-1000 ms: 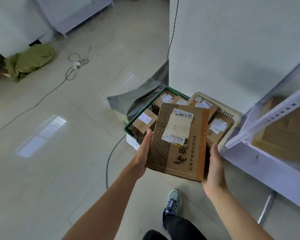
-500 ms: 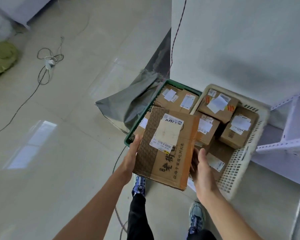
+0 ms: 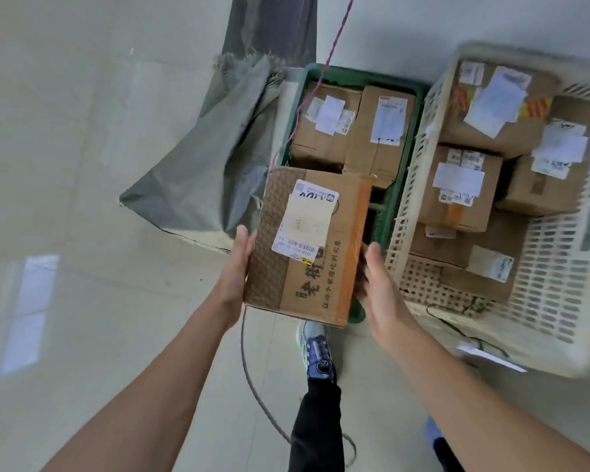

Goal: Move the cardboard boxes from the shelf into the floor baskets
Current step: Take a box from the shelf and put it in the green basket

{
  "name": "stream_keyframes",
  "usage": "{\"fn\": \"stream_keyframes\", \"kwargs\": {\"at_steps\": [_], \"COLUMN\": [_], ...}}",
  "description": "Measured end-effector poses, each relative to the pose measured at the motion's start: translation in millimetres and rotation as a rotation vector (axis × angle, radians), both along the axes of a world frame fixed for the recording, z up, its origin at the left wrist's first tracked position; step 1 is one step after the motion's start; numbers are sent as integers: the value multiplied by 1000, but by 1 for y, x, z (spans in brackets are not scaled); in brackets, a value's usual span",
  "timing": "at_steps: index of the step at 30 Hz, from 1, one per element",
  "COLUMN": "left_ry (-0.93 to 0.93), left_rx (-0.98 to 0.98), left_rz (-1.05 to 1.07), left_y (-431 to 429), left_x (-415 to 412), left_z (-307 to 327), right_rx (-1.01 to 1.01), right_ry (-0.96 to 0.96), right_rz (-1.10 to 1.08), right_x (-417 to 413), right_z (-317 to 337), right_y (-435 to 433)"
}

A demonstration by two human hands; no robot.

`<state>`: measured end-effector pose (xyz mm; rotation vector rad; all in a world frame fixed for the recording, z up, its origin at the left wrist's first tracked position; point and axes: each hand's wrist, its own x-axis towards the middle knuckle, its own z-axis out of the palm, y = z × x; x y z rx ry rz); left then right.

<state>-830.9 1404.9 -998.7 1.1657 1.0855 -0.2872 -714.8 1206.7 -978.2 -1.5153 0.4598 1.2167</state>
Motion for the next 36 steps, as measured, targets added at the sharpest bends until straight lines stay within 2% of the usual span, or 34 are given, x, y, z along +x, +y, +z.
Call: {"fn": "stream_keyframes", "kwargs": {"at_steps": [10, 18, 24, 30, 36], "left_ry": [-5, -2, 17, 38, 2], "left_rx": [-44, -26, -37, -33, 88], "left_rz": [-31, -46, -2, -20, 70], "left_y": [43, 48, 50, 46, 37], "left_x": [33, 46, 45, 47, 62], "left_z": [-75, -92, -104, -98, -49], "right_rx": [-10, -26, -28, -10, 29], "right_ry": [16, 56, 57, 42, -64], "right_rz": [-9, -46, 23, 12, -91], "right_x": [21, 26, 25, 24, 32], "right_z": [-80, -96, -106, -111, -77], "right_y": [47, 61, 61, 55, 41]}}
